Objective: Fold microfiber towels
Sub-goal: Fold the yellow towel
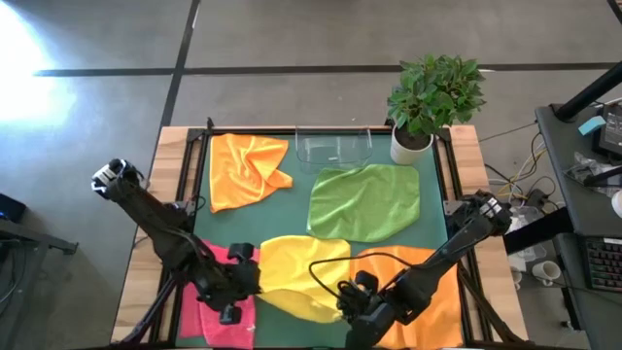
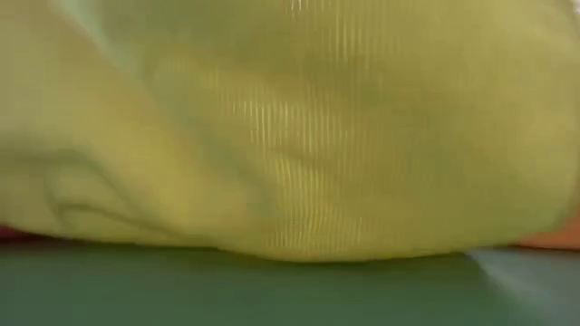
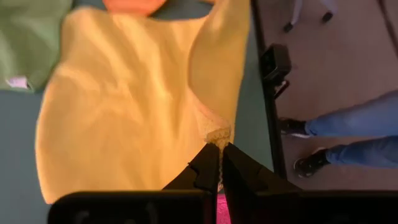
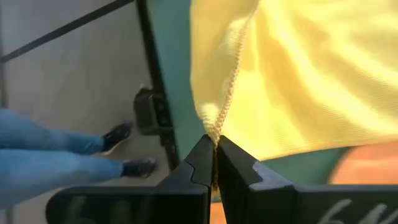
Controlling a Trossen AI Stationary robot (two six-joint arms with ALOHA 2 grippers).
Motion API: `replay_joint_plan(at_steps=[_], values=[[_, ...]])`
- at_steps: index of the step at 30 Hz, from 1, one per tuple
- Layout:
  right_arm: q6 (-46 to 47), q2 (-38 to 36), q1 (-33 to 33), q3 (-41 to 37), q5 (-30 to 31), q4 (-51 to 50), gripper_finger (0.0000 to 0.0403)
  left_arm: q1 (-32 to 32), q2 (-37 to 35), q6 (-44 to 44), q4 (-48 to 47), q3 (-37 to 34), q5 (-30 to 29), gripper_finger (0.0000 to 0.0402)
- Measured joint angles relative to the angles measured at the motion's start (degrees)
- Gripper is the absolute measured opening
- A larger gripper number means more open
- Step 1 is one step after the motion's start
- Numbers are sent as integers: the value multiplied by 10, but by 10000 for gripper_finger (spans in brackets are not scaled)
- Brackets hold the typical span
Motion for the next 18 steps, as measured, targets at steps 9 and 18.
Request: replay_joint_plan(at_steps=[9, 18], values=[[0, 1, 0, 96, 70, -116, 8, -19, -26, -16, -3, -2, -1, 0], [88, 40, 21, 64, 32, -112, 8, -61, 56, -111, 2, -16, 1, 0]])
